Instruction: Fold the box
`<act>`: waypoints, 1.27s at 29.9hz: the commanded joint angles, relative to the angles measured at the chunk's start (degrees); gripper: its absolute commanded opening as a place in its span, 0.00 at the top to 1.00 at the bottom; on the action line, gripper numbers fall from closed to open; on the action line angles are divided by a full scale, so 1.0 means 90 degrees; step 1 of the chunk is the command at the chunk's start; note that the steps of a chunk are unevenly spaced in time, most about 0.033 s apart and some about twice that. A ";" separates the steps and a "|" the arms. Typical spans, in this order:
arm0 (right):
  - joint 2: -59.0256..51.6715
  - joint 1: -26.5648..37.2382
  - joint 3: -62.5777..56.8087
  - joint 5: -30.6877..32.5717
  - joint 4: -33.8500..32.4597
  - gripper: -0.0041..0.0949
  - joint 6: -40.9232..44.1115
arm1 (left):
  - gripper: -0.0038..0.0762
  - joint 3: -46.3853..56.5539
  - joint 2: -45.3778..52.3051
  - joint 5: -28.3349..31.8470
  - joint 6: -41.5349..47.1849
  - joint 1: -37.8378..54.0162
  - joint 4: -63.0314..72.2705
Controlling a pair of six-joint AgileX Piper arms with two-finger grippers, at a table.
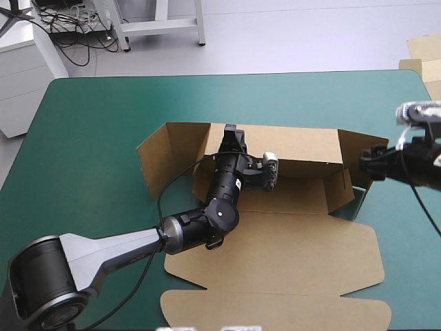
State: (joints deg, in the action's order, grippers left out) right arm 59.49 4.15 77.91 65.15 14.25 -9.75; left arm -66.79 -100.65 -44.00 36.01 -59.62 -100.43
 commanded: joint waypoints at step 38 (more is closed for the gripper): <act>0.3879 0.0552 0.2403 0.0597 0.0203 0.23 -0.0263 | 0.96 -0.0026 0.0197 0.0089 0.0163 -0.0059 0.0005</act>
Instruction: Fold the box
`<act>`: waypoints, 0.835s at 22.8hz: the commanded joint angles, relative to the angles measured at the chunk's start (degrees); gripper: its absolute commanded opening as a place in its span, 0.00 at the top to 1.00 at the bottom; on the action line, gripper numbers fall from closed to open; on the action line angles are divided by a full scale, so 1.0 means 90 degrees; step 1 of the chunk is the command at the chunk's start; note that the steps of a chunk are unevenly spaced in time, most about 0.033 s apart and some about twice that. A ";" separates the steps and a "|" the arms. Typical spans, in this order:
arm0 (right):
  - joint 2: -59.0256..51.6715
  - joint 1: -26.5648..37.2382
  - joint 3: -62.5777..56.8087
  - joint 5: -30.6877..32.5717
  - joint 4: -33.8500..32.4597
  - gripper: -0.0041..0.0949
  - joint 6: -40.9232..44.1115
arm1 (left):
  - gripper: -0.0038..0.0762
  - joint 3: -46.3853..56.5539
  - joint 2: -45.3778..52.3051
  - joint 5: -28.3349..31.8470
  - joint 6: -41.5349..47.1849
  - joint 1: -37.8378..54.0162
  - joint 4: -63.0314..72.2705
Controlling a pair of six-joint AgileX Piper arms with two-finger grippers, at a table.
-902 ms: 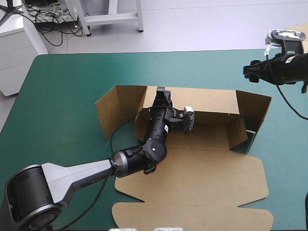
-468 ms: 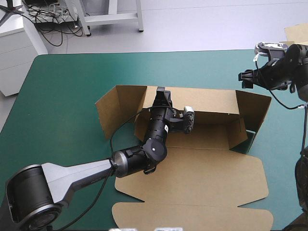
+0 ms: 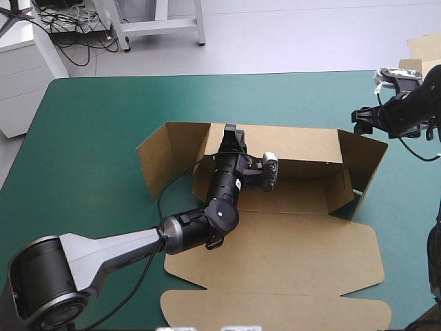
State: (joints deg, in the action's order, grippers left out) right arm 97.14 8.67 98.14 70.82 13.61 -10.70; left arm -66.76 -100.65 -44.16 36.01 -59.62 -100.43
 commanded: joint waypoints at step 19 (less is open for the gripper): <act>-0.2442 0.0059 -0.3356 -0.1731 0.1344 0.23 -0.1383 | 0.96 -0.0029 0.0197 -0.0028 0.0232 -0.0059 0.0005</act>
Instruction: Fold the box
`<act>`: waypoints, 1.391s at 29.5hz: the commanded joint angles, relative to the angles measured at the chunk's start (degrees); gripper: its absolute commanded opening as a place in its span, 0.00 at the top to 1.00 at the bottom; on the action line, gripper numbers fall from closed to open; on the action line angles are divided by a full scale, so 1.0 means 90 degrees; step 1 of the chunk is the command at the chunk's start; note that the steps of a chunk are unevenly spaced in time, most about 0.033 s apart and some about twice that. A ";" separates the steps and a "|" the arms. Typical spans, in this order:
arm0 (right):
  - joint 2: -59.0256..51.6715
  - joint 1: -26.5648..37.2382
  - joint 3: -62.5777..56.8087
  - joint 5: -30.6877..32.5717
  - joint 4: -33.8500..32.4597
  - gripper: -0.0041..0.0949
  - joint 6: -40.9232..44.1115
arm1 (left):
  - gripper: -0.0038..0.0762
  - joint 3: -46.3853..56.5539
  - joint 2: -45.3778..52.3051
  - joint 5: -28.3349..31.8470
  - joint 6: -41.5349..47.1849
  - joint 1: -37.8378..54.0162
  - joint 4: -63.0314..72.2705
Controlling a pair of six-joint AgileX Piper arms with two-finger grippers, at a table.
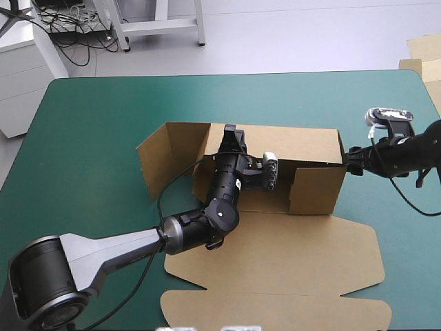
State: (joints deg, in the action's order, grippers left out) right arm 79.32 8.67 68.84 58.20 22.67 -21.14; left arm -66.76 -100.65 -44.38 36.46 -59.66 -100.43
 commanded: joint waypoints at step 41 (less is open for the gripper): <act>-0.1099 0.0059 -0.2498 -0.1813 0.4615 0.23 -0.5889 | 0.96 -0.0029 0.0197 -0.0051 0.0182 -0.0054 -0.0021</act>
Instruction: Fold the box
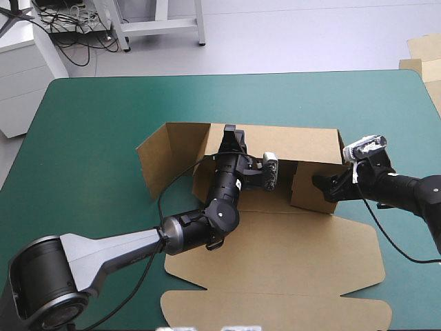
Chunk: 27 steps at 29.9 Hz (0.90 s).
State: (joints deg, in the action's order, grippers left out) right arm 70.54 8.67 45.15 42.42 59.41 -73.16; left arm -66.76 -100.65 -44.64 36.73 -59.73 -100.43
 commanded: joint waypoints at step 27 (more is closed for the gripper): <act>0.0751 0.0059 0.0086 0.0156 0.1568 0.97 -0.1374 | 0.96 -0.0029 0.0197 -0.0009 0.0230 -0.0047 -0.0306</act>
State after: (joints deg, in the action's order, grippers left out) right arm 76.55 9.37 45.18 39.50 69.64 -83.30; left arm -66.76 -100.65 -44.93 37.49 -60.11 -100.47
